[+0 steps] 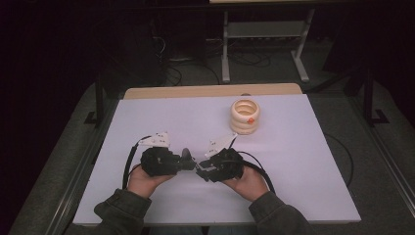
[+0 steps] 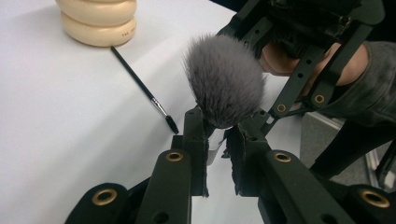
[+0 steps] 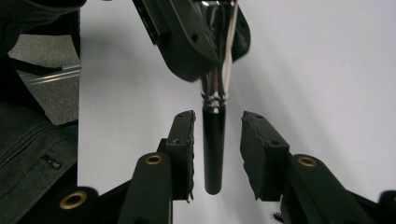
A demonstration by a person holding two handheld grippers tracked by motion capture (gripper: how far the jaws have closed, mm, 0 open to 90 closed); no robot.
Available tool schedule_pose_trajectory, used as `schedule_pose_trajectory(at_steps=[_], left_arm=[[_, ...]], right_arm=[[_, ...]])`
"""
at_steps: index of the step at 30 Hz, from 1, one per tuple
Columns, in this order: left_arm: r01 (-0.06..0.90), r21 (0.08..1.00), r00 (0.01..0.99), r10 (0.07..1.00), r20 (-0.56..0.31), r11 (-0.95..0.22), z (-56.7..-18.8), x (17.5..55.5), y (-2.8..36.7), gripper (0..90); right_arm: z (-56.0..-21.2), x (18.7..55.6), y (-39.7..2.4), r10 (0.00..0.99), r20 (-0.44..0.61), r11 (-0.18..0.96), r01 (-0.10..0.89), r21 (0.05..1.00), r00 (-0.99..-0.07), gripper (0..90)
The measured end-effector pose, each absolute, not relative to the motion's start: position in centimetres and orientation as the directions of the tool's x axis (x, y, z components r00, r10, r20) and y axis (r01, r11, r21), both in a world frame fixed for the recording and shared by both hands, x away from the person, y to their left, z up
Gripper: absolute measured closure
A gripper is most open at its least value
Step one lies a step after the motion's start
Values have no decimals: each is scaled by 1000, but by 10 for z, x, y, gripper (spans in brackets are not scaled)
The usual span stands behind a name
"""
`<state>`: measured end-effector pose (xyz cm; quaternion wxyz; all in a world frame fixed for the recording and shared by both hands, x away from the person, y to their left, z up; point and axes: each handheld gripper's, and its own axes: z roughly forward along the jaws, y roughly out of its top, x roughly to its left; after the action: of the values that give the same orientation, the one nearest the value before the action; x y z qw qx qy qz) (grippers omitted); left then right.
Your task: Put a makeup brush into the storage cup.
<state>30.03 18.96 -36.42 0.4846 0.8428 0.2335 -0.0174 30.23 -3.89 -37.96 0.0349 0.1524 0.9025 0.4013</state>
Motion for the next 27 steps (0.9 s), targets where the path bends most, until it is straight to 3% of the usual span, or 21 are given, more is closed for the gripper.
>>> schedule_pose_trajectory(at_steps=[7, 13, 17, 27], left_arm=[[381, 802, 906, 358, -226, -460, -363, 300, 179, 780], [384, 801, 906, 355, -230, -459, -363, 298, 180, 762], [386, 797, 905, 359, -230, -464, -364, 296, 184, 680], [401, 807, 885, 409, -221, -433, -373, 289, 197, 591]], right_arm=[[-382, 303, -35, 277, 52, 652, 227, 724, -960, 780], [-382, 304, -37, 250, 46, 656, 204, 726, -967, 786], [-383, 304, -40, 280, 75, 654, 247, 715, -957, 785], [-385, 313, -64, 327, 110, 631, 304, 713, -939, 785]])
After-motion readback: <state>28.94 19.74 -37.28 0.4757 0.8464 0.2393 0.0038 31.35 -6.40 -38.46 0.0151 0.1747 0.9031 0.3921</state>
